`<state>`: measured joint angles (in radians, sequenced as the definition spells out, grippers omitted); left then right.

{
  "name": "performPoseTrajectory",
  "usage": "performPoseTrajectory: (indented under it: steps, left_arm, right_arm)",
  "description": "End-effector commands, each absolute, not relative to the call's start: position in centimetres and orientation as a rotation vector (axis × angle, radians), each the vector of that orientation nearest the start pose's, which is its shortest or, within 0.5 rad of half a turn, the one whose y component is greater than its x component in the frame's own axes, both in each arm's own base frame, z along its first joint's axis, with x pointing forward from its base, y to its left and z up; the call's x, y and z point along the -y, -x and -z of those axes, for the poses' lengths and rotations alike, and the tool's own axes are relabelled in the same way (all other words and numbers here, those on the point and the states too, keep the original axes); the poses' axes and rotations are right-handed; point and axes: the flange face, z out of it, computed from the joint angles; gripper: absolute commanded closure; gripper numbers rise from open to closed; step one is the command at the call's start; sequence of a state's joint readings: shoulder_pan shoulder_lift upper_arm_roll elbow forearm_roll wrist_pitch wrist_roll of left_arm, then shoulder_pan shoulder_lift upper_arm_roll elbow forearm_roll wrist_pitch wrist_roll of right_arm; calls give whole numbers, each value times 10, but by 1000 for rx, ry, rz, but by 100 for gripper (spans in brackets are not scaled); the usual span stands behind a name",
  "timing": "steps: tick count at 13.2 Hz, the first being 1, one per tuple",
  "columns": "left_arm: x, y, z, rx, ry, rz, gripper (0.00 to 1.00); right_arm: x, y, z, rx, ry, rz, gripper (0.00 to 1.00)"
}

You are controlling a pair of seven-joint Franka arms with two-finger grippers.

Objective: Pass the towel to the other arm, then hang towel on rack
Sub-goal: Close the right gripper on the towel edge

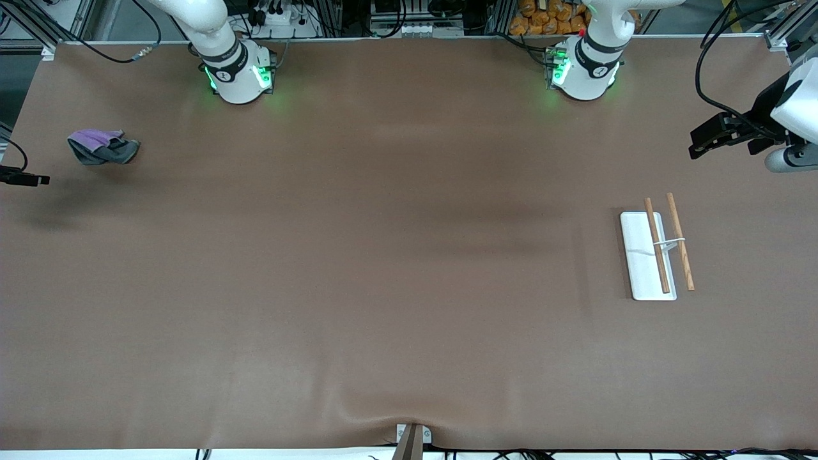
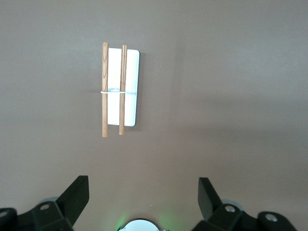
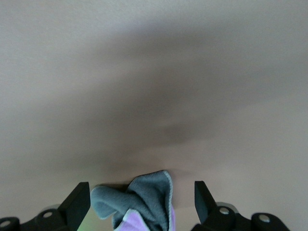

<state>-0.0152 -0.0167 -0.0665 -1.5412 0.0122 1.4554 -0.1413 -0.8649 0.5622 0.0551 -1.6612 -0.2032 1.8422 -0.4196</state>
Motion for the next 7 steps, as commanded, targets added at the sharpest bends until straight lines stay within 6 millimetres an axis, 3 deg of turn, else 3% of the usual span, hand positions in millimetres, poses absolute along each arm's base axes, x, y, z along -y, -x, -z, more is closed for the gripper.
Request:
performPoseTrajectory:
  steps: [1, 3, 7]
  left_arm:
    - [38, -536, -639, 87, 3100, -87, 0]
    - [36, -536, -637, 92, 3099, -92, 0]
    - [37, -537, -636, 89, 3099, -94, 0]
  right_arm:
    - [485, -414, -234, -428, 2941, -599, 13]
    - [489, -402, -213, -409, 2924, -598, 16]
    - [490, -371, -191, -414, 2878, -640, 23]
